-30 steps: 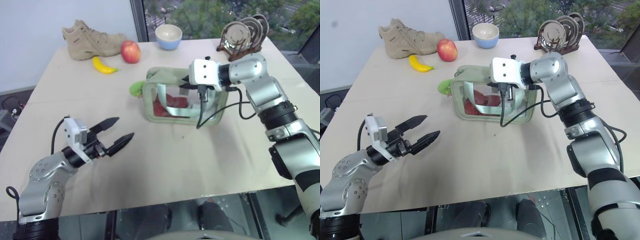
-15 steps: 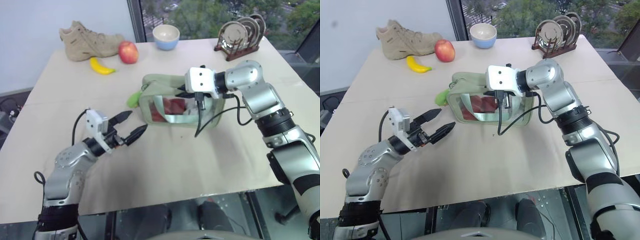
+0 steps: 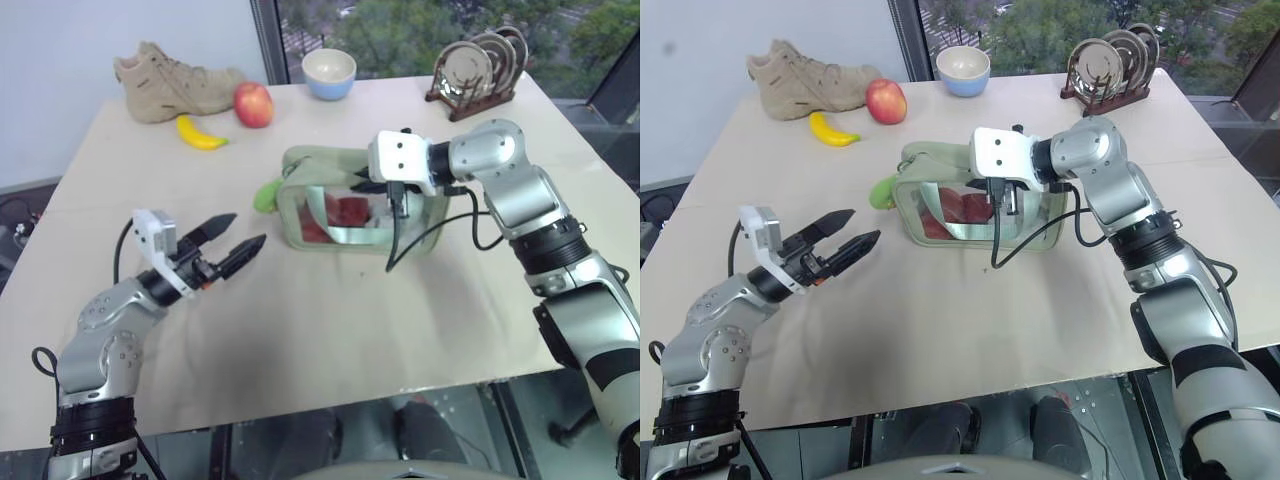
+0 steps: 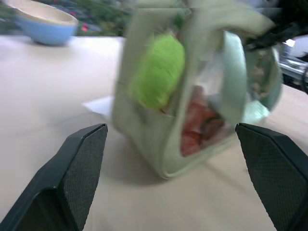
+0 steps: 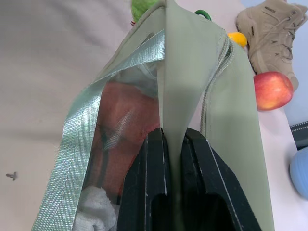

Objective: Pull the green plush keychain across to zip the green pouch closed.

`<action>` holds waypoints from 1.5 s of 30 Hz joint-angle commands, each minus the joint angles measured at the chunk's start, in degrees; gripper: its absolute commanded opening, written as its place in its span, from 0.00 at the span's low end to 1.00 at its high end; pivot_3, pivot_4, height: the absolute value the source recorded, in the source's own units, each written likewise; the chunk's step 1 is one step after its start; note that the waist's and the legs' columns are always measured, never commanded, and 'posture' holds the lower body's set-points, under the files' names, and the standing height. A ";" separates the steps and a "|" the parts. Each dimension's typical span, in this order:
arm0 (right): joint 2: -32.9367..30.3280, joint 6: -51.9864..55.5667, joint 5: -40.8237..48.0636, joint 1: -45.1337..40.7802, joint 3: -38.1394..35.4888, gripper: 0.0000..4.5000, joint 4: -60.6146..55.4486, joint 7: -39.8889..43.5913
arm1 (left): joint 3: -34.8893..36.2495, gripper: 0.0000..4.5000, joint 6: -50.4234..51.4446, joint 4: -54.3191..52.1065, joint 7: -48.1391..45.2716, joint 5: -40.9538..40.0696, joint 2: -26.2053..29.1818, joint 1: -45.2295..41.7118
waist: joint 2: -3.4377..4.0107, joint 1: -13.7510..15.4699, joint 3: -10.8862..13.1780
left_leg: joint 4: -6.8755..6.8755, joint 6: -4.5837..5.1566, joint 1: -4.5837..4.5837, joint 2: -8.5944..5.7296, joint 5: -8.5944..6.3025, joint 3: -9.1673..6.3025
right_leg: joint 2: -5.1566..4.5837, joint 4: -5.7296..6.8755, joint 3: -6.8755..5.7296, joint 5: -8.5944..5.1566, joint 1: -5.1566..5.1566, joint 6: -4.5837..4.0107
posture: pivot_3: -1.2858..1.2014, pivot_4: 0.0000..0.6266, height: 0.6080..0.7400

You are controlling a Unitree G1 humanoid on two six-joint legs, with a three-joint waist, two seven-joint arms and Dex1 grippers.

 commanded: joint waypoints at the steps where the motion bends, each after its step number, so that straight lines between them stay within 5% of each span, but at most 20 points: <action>1: 0.41 -0.31 0.38 -1.06 -1.17 0.01 -0.82 -0.78 | -0.95 1.00 -3.21 -0.90 -0.06 2.37 0.55 -2.98 | -0.01 -0.13 -0.01 | 0.01 0.00 0.00 -0.01 0.00 0.00 | -0.01 0.00 0.00 0.00 0.00 0.00 | 0.52 0.24 1.00; 26: 0.49 0.35 0.71 -0.25 -1.33 0.01 -2.24 -0.34 | -5.09 1.00 -8.14 3.47 4.29 12.57 2.06 -9.74 | -0.01 -0.29 -0.01 | 0.30 0.00 -0.02 -0.05 0.00 -0.04 | -0.08 0.70 0.07 0.00 -0.08 0.00 | 0.52 0.24 1.00; 36: 0.84 0.77 0.67 -0.03 -1.15 0.00 -2.75 -0.62 | -4.92 0.01 -11.08 2.60 6.82 13.27 -0.99 -12.48 | -0.02 -0.29 -0.01 | 0.44 0.00 -0.05 -0.05 0.00 -0.06 | -0.09 0.72 0.08 0.00 -0.09 0.00 | 0.52 0.24 1.00; 45: 1.50 0.57 0.06 -0.15 -0.99 0.00 -1.70 -1.61 | -8.28 0.01 -34.34 5.44 6.83 25.21 1.70 -21.05 | -0.05 -0.19 -0.03 | 0.52 -0.01 -0.11 -0.06 0.00 -0.09 | -0.10 0.72 0.05 0.00 -0.09 0.00 | 0.52 0.24 1.00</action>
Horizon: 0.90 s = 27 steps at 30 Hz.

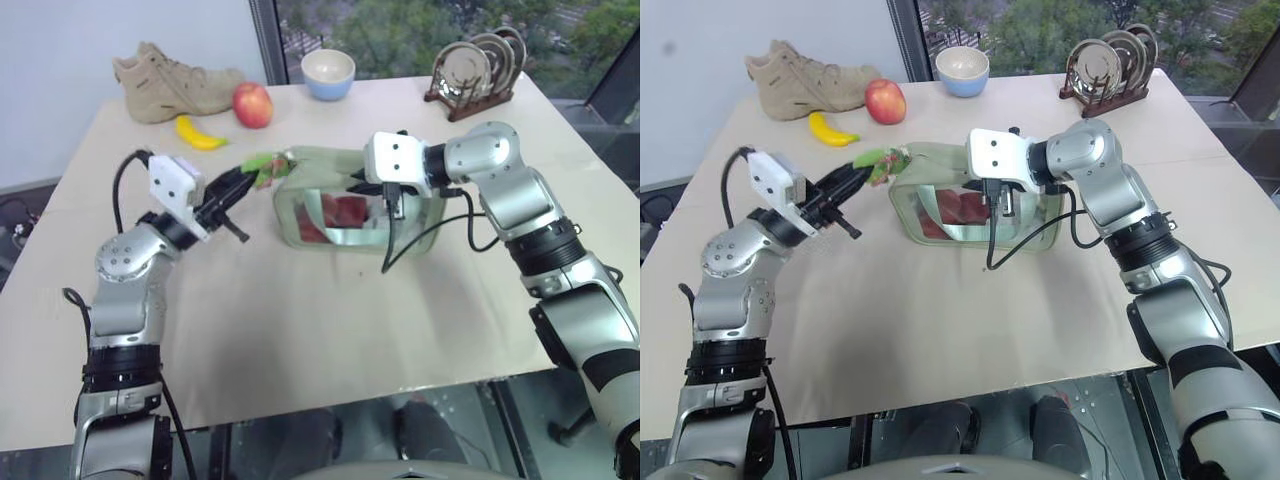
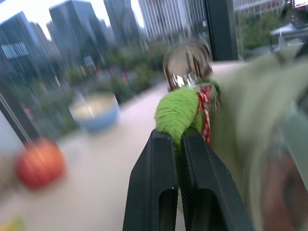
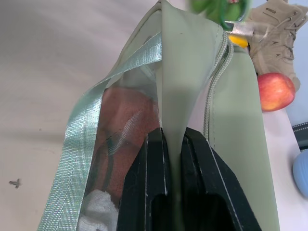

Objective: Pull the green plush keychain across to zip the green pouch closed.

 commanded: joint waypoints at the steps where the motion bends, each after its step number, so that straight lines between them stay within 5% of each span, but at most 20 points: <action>1: 0.48 -0.51 0.42 -0.39 -0.97 0.00 -1.19 -0.99 | -2.25 0.01 -10.38 0.82 -0.23 6.61 2.67 -5.01 | -0.01 0.00 -0.01 | 0.00 0.00 0.00 0.00 0.00 0.00 | 0.00 -0.01 0.00 0.00 0.00 0.00 | 0.52 0.24 1.00; 9: 0.81 0.26 0.40 -0.48 -1.14 0.00 -1.50 -1.51 | -10.05 0.01 -17.83 5.97 -3.42 11.52 3.21 -12.30 | -0.01 -0.14 -0.01 | -0.01 0.00 -0.02 -0.06 0.00 -0.06 | -0.05 0.01 0.02 0.00 -0.04 0.00 | 0.52 0.24 1.00; 12: 0.96 0.58 0.40 -0.52 -1.24 0.00 -1.59 -1.81 | -11.28 0.22 -16.17 7.36 -4.19 11.35 3.44 -10.84 | -0.01 -0.14 -0.01 | -0.01 0.00 -0.04 -0.06 0.00 -0.09 | -0.04 0.03 0.02 0.00 -0.07 0.00 | 0.52 0.24 1.00; 15: 0.85 0.74 0.47 -0.30 -1.34 0.00 -1.81 -1.95 | -7.69 0.53 -9.74 7.81 -3.61 5.46 3.05 -9.98 | -0.01 -0.14 -0.01 | -0.01 0.00 -0.04 -0.06 0.00 -0.10 | -0.03 0.03 0.03 0.00 -0.09 0.00 | 0.52 0.24 1.00; 20: 0.69 0.79 0.63 0.02 -1.30 0.00 -2.00 -2.07 | -0.12 0.53 0.19 8.64 -7.00 -5.70 5.45 -4.73 | -0.01 -0.43 -0.01 | -0.03 0.00 -0.04 -0.07 0.00 -0.14 | 0.01 0.07 0.05 0.00 -0.22 0.00 | 0.52 0.24 1.00; 27: 0.46 0.82 0.93 0.44 -1.24 0.00 -2.55 -1.85 | -0.98 0.53 1.86 5.28 -8.09 -5.95 5.03 -2.91 | -0.06 0.29 -0.03 | 0.04 0.00 -0.07 -0.29 0.00 -0.50 | 0.01 0.06 -0.02 0.00 -0.28 0.00 | 0.52 0.24 1.00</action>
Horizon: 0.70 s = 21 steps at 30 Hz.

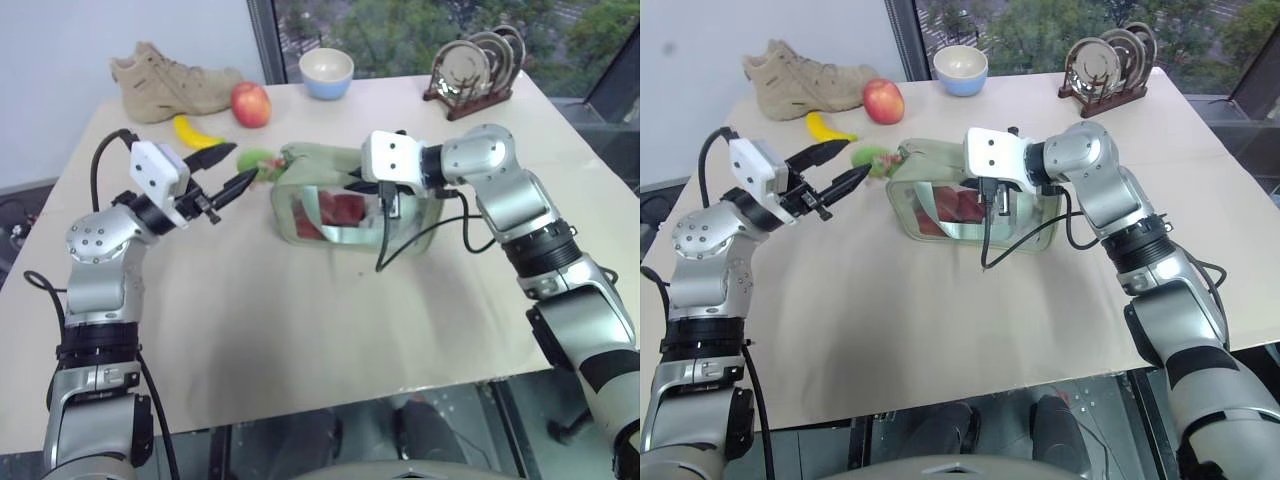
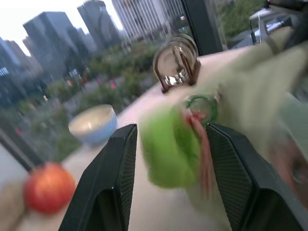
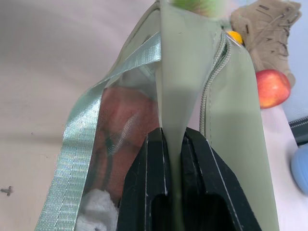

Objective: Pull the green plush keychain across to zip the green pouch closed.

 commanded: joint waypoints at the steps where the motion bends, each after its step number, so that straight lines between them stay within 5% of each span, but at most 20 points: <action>1: 0.06 -0.04 0.93 -0.15 -1.22 0.00 -2.36 -0.25 | -0.63 0.53 0.53 -3.51 0.98 0.34 -0.66 -1.44 | -0.02 0.01 -0.01 | 0.00 0.00 0.00 -0.02 0.00 0.02 | -0.01 -0.01 0.00 0.00 0.02 0.00 | 0.52 0.24 1.00; 21: -0.44 1.24 0.78 0.67 -1.36 0.00 -3.98 -0.35 | -4.06 0.48 -2.29 0.55 3.04 11.61 0.89 2.54 | -0.02 -0.36 -0.01 | -0.02 0.00 0.03 -0.01 0.00 0.09 | -0.08 0.02 0.08 0.00 0.01 0.00 | 0.52 0.24 1.00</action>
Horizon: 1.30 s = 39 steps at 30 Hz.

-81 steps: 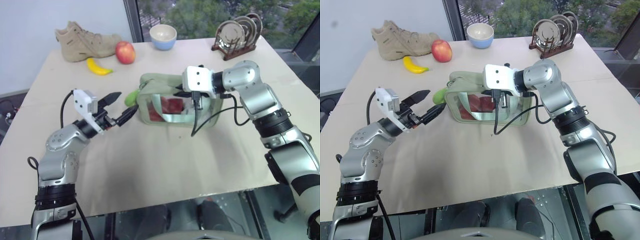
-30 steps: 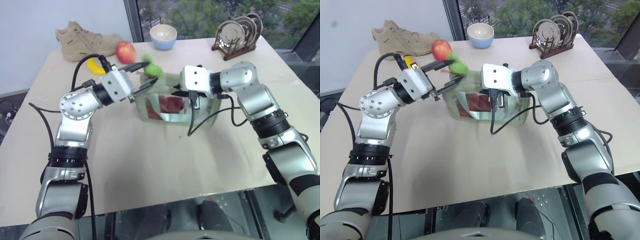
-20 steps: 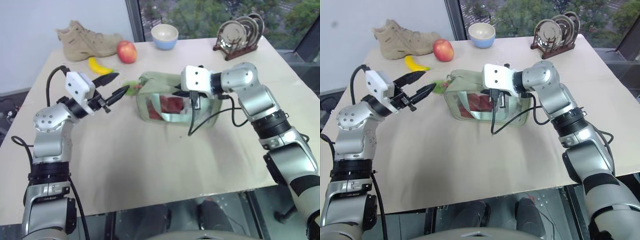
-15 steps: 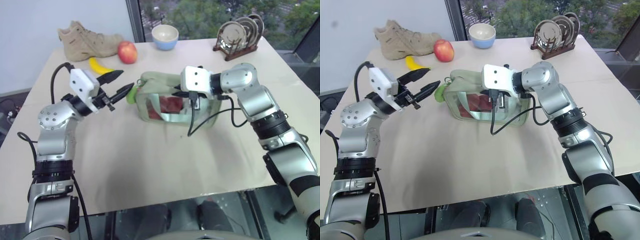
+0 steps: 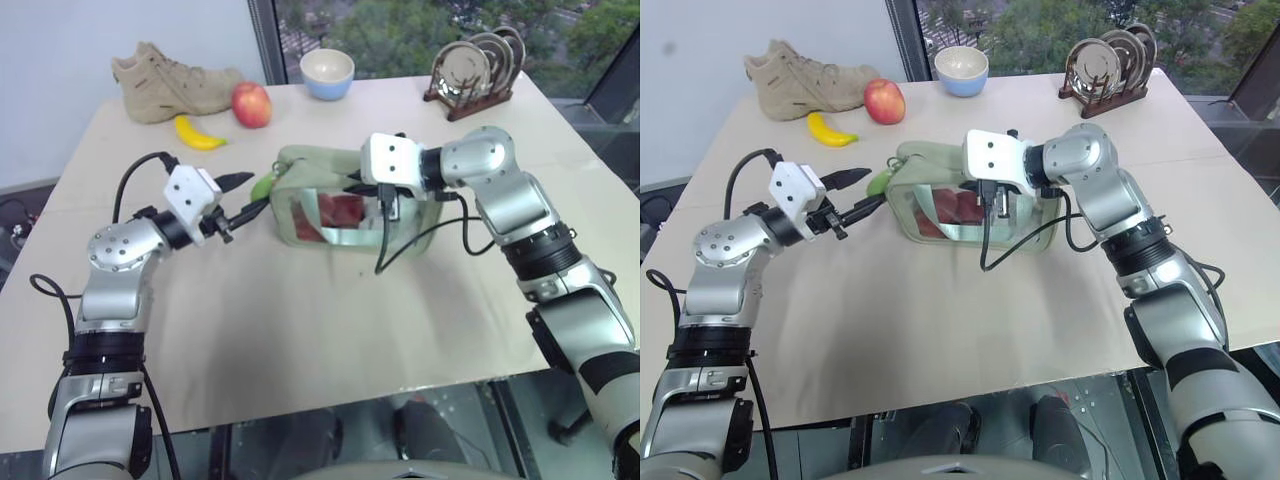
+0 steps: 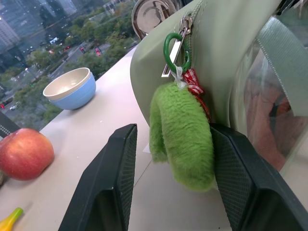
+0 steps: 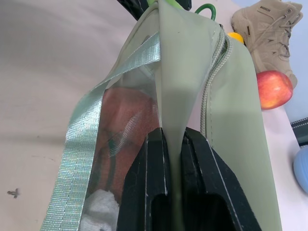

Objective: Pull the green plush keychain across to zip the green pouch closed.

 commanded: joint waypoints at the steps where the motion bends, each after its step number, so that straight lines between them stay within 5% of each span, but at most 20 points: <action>1: -0.54 0.26 0.64 -0.20 -1.35 0.00 -2.12 -0.37 | -0.25 0.44 -3.10 0.77 1.92 2.33 0.18 -0.79 | 0.00 0.01 0.00 | 0.00 0.00 0.00 0.00 0.00 0.00 | 0.00 0.00 -0.01 0.00 0.00 0.00 | 0.52 0.24 1.00; 6: -0.58 0.34 0.66 -0.19 -1.29 0.00 -2.14 -0.29 | 0.85 0.02 -12.64 2.62 5.59 5.01 -0.37 -3.56 | -0.01 0.09 0.00 | 0.02 0.00 -0.01 0.00 0.00 0.00 | 0.00 0.00 0.00 0.00 0.00 0.00 | 0.52 0.24 1.00; 22: 0.71 -0.54 0.11 -1.15 -0.94 0.00 -0.05 -1.17 | -11.39 0.02 -41.30 15.92 11.24 23.45 2.32 -24.34 | -0.07 0.05 -0.04 | 0.05 0.00 -0.11 -0.02 0.00 -0.05 | -0.06 0.03 0.00 0.00 -0.04 0.01 | 0.52 0.24 1.00; 29: 0.71 -0.26 0.02 -0.82 -1.15 0.00 -0.32 -1.63 | -11.01 0.62 -39.77 17.97 11.30 19.51 2.97 -24.03 | -0.07 -0.11 -0.04 | 0.03 0.00 -0.15 -0.02 0.00 -0.05 | -0.05 0.07 0.06 0.00 -0.14 0.01 | 0.52 0.24 1.00; 39: 0.30 -0.51 0.19 -0.31 -1.11 0.00 -0.46 -1.42 | -5.91 0.62 -27.42 16.32 2.37 0.52 4.08 -19.72 | -0.07 -0.26 -0.04 | 0.04 0.00 -0.18 -0.02 0.00 -0.05 | -0.05 0.05 0.08 0.01 -0.16 0.01 | 0.52 0.24 1.00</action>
